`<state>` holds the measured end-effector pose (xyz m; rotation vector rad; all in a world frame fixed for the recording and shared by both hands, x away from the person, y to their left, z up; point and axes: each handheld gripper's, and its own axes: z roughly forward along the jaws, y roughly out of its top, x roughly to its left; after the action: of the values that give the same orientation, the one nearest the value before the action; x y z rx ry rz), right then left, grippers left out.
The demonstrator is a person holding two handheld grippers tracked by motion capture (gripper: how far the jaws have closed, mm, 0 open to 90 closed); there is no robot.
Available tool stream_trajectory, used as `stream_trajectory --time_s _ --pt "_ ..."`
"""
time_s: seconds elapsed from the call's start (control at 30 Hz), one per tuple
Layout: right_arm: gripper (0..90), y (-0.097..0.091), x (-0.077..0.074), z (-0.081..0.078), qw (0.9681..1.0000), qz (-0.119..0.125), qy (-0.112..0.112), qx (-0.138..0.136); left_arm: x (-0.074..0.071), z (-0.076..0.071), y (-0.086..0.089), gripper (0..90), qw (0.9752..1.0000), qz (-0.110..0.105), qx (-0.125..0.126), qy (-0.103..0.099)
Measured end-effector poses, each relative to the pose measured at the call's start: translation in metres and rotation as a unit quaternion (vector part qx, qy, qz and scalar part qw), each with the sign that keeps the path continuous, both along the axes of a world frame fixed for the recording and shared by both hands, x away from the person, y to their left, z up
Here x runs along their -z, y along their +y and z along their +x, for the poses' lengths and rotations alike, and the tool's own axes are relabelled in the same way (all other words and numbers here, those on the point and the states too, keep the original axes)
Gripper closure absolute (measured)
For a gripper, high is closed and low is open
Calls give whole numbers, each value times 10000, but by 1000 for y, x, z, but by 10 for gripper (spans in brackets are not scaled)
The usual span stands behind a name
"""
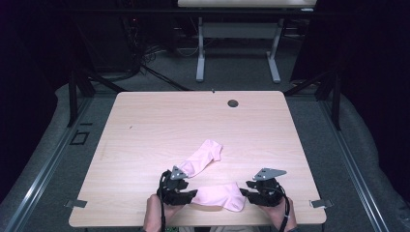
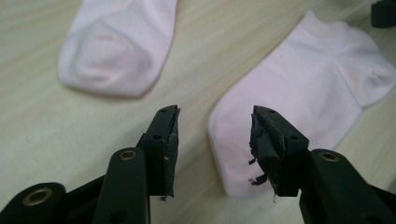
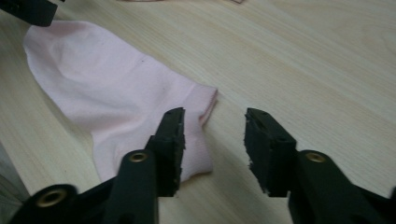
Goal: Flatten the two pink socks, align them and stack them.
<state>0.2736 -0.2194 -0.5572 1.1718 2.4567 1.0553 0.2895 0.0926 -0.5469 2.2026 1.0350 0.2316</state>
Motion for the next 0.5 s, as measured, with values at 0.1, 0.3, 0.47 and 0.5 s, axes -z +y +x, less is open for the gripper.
stream_trajectory --time_s 0.1,0.3,0.47,0.5 --pt "360 -6 2 3 9999 -45 -72 83 -7 17 -13 470 9997 157 10 -168" --pt "144 -18 13 9 9990 -31 -187 413 -8 55 -39 426 9967 674 -19 -446" --pt "107 -32 21 10 9972 -205 -444 558 -5 77 -51 431 9963 743 -7 -438" --pt "98 -34 23 9 9969 -146 -492 602 -5 77 -51 427 9963 743 -7 -438"
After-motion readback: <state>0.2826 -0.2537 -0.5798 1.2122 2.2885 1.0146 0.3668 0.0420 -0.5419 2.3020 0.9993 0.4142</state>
